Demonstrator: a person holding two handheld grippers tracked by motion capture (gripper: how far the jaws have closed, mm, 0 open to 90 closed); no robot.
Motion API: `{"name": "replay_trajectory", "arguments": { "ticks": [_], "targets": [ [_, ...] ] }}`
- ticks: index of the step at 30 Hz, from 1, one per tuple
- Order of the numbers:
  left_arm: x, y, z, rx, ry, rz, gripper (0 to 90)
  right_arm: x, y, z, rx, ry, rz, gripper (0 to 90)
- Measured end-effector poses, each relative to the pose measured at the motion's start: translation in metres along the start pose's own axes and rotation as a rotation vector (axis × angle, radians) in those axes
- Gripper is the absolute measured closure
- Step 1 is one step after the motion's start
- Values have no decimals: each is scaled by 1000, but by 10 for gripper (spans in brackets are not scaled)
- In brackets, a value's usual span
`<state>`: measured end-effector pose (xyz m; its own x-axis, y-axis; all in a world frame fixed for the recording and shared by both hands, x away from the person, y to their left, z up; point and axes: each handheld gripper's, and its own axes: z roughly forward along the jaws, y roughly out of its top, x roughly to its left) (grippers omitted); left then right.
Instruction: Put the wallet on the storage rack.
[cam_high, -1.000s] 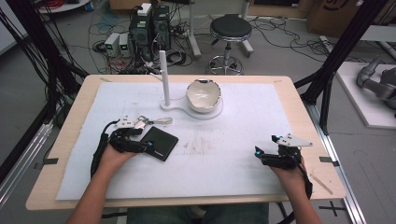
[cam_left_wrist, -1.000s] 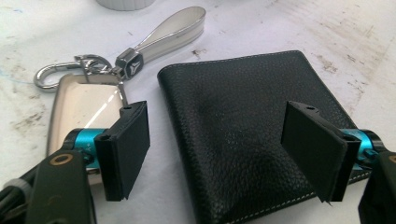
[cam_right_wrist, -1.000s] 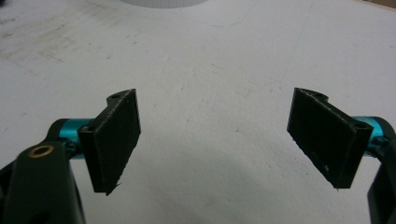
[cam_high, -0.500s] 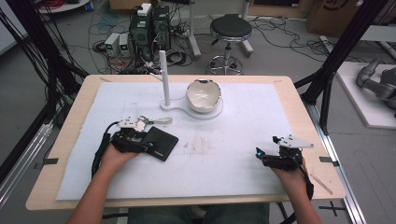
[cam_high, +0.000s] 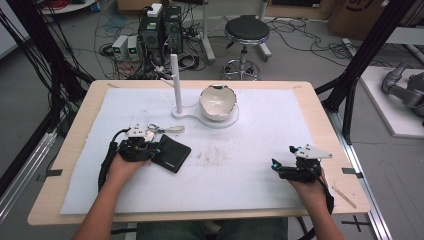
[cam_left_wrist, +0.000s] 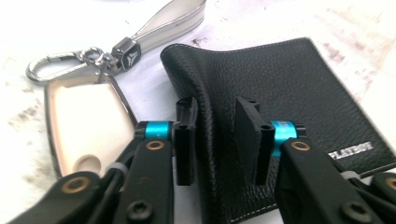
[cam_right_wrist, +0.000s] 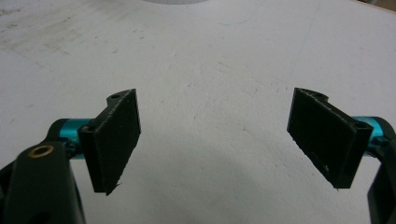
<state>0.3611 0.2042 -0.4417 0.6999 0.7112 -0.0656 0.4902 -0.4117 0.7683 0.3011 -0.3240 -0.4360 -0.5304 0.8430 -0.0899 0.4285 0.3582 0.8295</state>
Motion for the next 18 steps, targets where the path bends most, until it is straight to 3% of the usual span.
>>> {"name": "replay_trajectory", "arguments": {
  "ticks": [5,8,12,18],
  "targets": [
    [-1,3,-5,-10,6,-3,787,0,0,0,-3,-2,0,174],
    [-2,5,-13,-44,-5,-15,803,-1,0,0,-6,1,-6,174],
    [-9,15,-29,-112,-4,9,809,0,1,3,-3,6,-9,174],
    [-16,27,-44,-158,0,42,820,3,2,4,1,17,-18,175]
  ]
}}
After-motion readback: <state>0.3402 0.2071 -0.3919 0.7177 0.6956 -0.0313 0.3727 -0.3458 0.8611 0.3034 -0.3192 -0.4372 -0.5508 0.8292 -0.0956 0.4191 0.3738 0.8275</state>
